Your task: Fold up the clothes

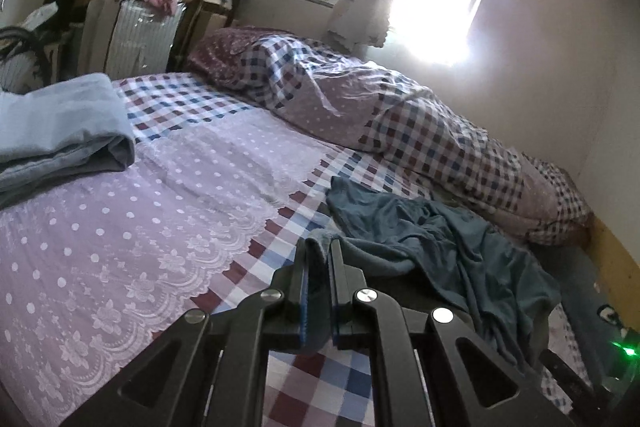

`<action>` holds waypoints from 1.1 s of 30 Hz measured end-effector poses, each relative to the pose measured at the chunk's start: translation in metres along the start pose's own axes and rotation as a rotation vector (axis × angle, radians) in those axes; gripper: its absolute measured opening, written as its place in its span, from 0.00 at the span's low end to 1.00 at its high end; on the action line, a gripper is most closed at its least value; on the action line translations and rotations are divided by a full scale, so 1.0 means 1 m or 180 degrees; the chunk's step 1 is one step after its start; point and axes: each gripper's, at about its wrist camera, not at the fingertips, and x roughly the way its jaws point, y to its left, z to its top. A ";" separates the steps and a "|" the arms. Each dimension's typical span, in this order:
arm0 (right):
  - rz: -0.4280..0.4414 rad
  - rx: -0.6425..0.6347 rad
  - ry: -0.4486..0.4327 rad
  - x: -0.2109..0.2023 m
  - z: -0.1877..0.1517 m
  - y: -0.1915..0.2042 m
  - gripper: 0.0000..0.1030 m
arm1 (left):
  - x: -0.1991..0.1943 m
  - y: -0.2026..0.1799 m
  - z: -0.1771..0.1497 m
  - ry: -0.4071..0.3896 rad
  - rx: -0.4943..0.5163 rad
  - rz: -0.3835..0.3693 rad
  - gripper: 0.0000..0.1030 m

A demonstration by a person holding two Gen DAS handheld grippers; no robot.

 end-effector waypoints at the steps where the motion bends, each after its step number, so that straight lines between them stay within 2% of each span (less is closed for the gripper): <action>1: -0.0037 -0.0006 0.0034 0.007 0.003 -0.002 0.50 | 0.001 0.003 0.001 0.0015 -0.0023 -0.0003 0.07; 8: -0.0059 0.0026 0.0351 0.056 0.021 -0.010 0.50 | 0.007 0.013 0.004 0.0072 -0.0088 -0.0052 0.07; 12: -0.0125 -0.0018 0.0388 0.072 0.025 -0.005 0.47 | 0.012 0.016 0.006 0.0112 -0.0160 -0.0075 0.07; 13: -0.0146 -0.0031 0.0392 0.076 0.026 -0.004 0.45 | 0.013 0.017 0.006 0.0121 -0.0182 -0.0080 0.07; 15: -0.0185 -0.0027 0.0371 0.079 0.029 -0.003 0.17 | 0.015 0.019 0.006 0.0138 -0.0205 -0.0088 0.07; 17: -0.0223 -0.0014 0.0340 0.080 0.031 -0.002 0.14 | 0.017 0.019 0.007 0.0152 -0.0203 -0.0093 0.07; 18: -0.0232 -0.0007 0.0327 0.080 0.032 -0.002 0.10 | 0.017 0.019 0.007 0.0156 -0.0201 -0.0093 0.07; 21: -0.0206 0.0040 0.0268 0.074 0.031 -0.003 0.03 | 0.018 0.020 0.007 0.0167 -0.0192 -0.0091 0.07; 25: -0.0107 0.0139 0.0081 0.049 0.029 -0.005 0.02 | 0.016 0.021 0.008 0.0144 -0.0193 -0.0092 0.07; 33: 0.0120 0.0181 -0.0295 -0.014 0.035 0.002 0.01 | 0.000 0.022 0.017 -0.0064 -0.0236 -0.0113 0.07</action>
